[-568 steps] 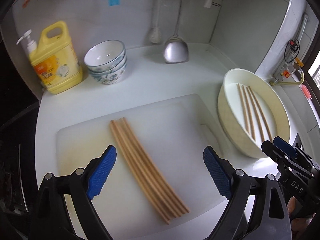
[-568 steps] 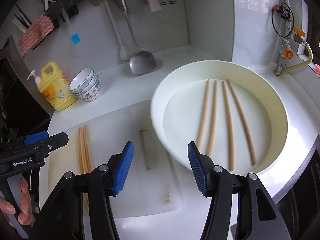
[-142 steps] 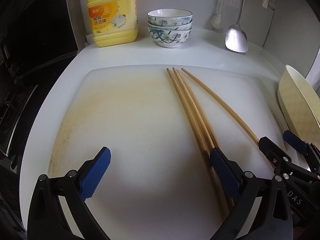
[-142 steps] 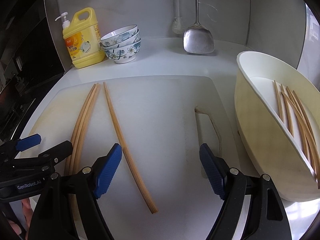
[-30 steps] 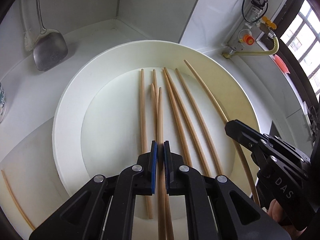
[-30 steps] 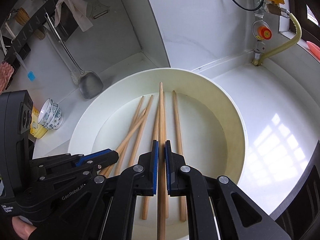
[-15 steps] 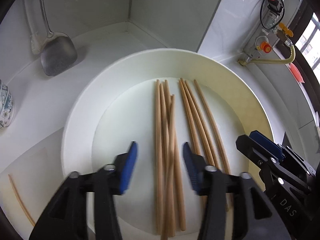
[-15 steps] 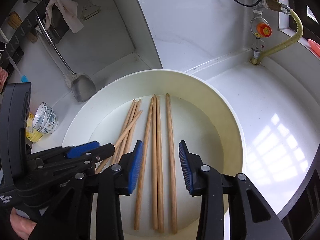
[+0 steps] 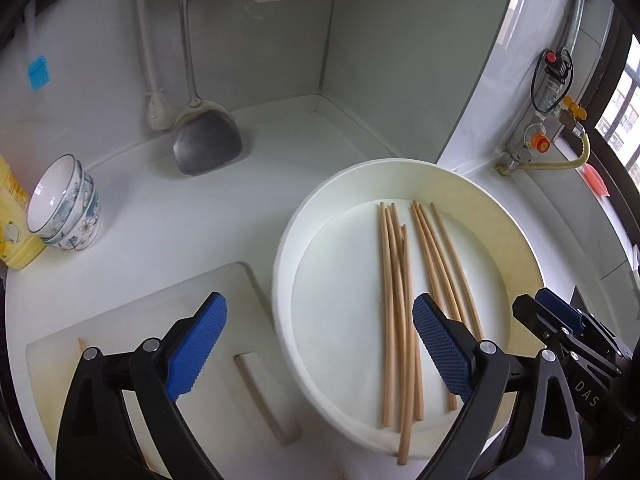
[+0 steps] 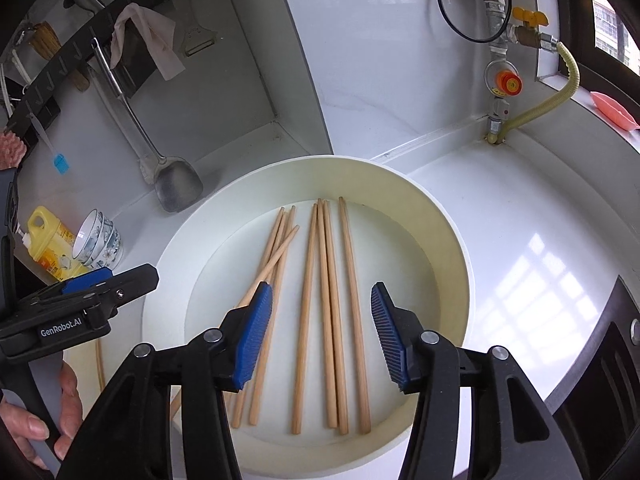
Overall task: Organize utensils
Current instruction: 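Move both open tools back over the last two chopsticks on the board, then spread the last two chopsticks apart while the right tool closes on one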
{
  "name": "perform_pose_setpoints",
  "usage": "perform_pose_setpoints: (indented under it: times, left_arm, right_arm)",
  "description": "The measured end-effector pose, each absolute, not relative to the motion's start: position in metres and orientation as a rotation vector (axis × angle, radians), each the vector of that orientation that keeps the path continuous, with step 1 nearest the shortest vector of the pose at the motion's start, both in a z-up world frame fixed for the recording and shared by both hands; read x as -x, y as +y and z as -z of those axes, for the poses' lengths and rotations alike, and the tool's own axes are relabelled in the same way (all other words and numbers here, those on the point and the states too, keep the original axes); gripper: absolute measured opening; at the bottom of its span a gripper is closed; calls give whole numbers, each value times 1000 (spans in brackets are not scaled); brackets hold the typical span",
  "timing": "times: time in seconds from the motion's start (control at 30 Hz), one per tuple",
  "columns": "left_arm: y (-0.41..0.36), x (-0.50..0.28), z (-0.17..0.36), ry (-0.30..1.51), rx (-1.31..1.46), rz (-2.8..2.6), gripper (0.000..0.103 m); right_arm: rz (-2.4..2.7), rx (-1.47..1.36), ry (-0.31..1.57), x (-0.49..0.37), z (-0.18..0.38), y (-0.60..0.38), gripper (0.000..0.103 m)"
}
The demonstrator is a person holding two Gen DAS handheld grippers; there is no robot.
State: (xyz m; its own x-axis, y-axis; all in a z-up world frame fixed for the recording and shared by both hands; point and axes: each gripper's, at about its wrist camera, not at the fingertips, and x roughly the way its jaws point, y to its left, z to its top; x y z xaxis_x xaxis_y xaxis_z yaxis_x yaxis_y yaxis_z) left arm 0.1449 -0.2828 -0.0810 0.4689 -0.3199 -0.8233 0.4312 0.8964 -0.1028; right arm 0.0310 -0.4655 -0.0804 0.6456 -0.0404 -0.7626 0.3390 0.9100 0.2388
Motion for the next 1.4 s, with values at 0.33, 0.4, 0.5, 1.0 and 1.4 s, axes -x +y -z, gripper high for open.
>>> perform_pose_setpoints:
  times: [0.33,0.4,0.5,1.0,1.4]
  left_arm:
    - [-176,-113,50,921,-94,383,96]
    - [-151,-103,49,912,-96,352,97]
    - [-113,-88,51,908,-104,300,97]
    - [21,-43,105,935,-63,141,97]
    - [40,-40,148,944,60,31,97]
  right_arm:
    - [142,-327,825,-7,54,-385,59]
    - [116,-313,824,-4,52,-363,61]
    - [73,-299,830,-1,51,-329,62]
    - [-23,-219,882,3,86,-208,68]
    - [-133,-148,905,-34,141,-185,74]
